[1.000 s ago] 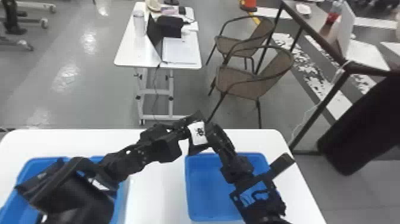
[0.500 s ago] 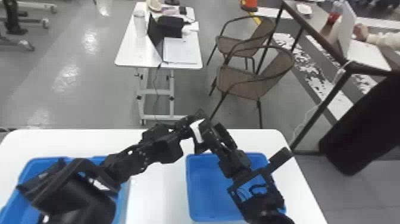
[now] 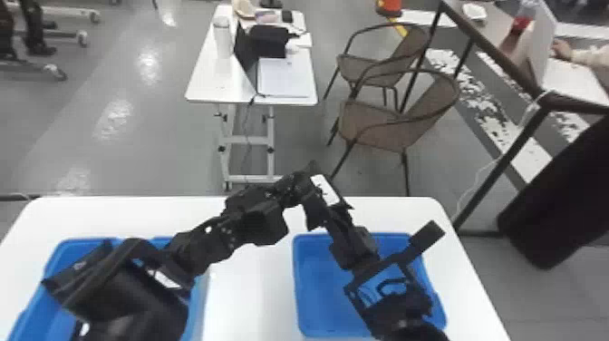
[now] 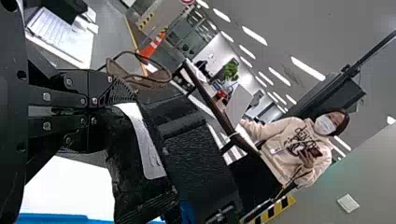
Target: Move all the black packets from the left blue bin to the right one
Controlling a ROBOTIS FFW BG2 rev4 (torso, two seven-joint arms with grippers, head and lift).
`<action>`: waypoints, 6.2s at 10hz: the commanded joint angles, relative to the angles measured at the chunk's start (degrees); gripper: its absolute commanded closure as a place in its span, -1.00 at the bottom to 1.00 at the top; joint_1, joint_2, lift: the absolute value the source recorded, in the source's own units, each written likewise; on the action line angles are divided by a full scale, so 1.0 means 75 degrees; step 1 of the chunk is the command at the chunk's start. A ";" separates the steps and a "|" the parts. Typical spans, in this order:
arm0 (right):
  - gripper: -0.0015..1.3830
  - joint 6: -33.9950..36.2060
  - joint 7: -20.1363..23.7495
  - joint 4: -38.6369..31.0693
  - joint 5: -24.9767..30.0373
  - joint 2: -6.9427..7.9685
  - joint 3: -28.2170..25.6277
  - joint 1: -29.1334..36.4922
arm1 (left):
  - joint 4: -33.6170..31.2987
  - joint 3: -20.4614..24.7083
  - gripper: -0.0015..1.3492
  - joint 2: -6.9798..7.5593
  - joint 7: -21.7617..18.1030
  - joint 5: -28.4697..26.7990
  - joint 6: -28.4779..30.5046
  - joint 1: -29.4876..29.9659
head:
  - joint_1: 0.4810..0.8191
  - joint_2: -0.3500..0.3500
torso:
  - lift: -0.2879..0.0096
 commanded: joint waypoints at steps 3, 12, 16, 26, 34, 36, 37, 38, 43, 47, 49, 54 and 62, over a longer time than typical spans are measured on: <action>0.52 -0.0411 -0.0116 0.0163 -0.0151 0.0101 0.0027 -0.0087 | 0.0001 -0.0105 0.63 0.0091 -0.0003 0.0177 0.0058 0.0034 | 0.27 -0.37 | 0.94; 0.74 -0.0974 -0.0386 0.1218 -0.0233 0.0101 -0.0781 -0.0076 | -0.1077 0.0809 -0.57 0.0642 0.0020 0.1361 0.1604 0.0995 | 0.27 -0.38 | 0.94; 0.53 -0.0974 -0.0386 0.3104 0.0529 0.0101 -0.1930 -0.0275 | -0.3210 0.2227 -0.76 0.0829 0.0219 0.2673 0.2624 0.2448 | 0.27 -0.27 | 0.94; -0.75 -0.0540 -0.0714 -0.0060 0.0646 0.0101 -0.2258 0.0920 | -0.3140 0.3680 -0.72 0.0864 0.0172 0.4267 0.5999 0.3163 | 0.27 0.02 | 0.94; -0.75 -0.0212 -0.0561 0.0104 0.0447 0.0101 -0.2082 0.0862 | 0.0575 0.2648 -0.72 0.1415 -0.0449 0.4994 0.6561 0.0924 | 0.27 0.12 | 0.94; -0.75 -0.0212 -0.0526 0.0128 0.0388 0.0101 -0.2082 0.0862 | 0.1219 0.2461 -0.72 0.1415 -0.0507 0.4829 0.6433 0.0491 | 0.27 0.13 | 0.94; -0.75 -0.0212 -0.0503 0.0140 0.0388 0.0101 -0.2082 0.0850 | 0.1758 0.2320 -0.72 0.1415 -0.0695 0.4841 0.6081 0.0198 | 0.27 0.13 | 0.94; -0.75 -0.0212 -0.0491 0.0140 0.0377 0.0101 -0.2082 0.0838 | 0.2169 0.2098 -0.72 0.1415 -0.0894 0.4783 0.6058 -0.0083 | 0.27 0.12 | 0.94; -0.75 -0.0200 -0.0432 0.0186 0.0271 0.0101 -0.2082 0.0838 | 0.2954 0.1723 -0.06 0.1345 -0.1433 0.4466 0.6233 -0.0646 | 0.27 0.04 | 0.94; -0.75 -0.0142 -0.0374 0.0245 0.0212 0.0101 -0.2035 0.0780 | 0.2825 0.1910 0.61 0.1368 -0.2371 0.3740 0.6374 -0.0740 | 0.27 0.05 | 0.94; -0.75 -0.0130 -0.0339 0.0257 0.0201 0.0101 -0.2012 0.0756 | 0.1606 0.2461 0.61 0.1427 -0.2898 0.3798 0.6374 -0.0060 | 0.27 0.05 | 0.94; -0.75 -0.0106 -0.0093 0.0245 0.0306 0.0101 -0.1953 0.0581 | -0.0691 0.2508 0.61 0.1427 -0.3531 0.5497 0.5601 0.0842 | 0.27 -0.04 | 0.94; -0.75 0.0222 0.0587 0.0620 0.0974 0.0101 -0.1039 -0.0662 | 0.0938 0.0176 0.61 0.0407 -0.3648 0.5849 0.4229 -0.1513 | 0.27 -0.37 | 0.94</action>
